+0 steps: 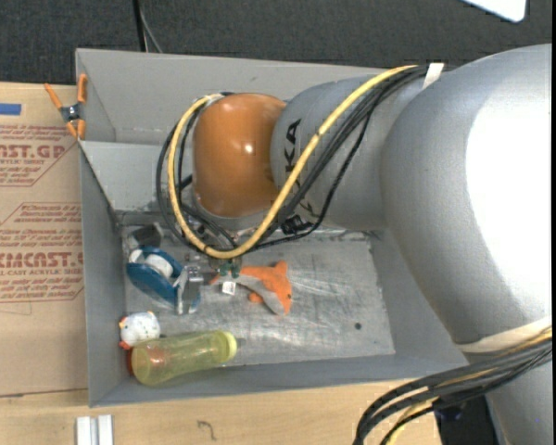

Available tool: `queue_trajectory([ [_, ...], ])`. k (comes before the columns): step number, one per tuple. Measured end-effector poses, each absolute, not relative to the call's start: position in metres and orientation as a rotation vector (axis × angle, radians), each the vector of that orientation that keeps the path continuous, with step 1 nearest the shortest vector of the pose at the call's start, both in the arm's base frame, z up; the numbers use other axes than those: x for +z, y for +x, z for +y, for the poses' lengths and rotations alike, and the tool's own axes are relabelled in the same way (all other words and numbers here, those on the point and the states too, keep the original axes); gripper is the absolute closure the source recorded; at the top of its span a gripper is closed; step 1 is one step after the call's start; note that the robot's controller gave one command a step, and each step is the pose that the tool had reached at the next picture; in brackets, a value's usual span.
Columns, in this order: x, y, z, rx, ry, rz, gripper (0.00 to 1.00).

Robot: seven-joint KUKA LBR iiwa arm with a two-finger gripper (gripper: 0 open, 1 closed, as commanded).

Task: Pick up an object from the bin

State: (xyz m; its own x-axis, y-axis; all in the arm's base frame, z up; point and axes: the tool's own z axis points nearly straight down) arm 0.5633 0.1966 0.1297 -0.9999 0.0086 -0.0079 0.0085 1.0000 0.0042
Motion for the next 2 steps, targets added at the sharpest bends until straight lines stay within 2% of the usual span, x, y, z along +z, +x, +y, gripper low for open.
queue_trajectory([
  [1,0.0785,0.5666,0.1821,-0.004,0.135,3.171,1.0],
  [2,0.0783,0.5666,0.182,-0.004,0.135,3.171,1.0],
])
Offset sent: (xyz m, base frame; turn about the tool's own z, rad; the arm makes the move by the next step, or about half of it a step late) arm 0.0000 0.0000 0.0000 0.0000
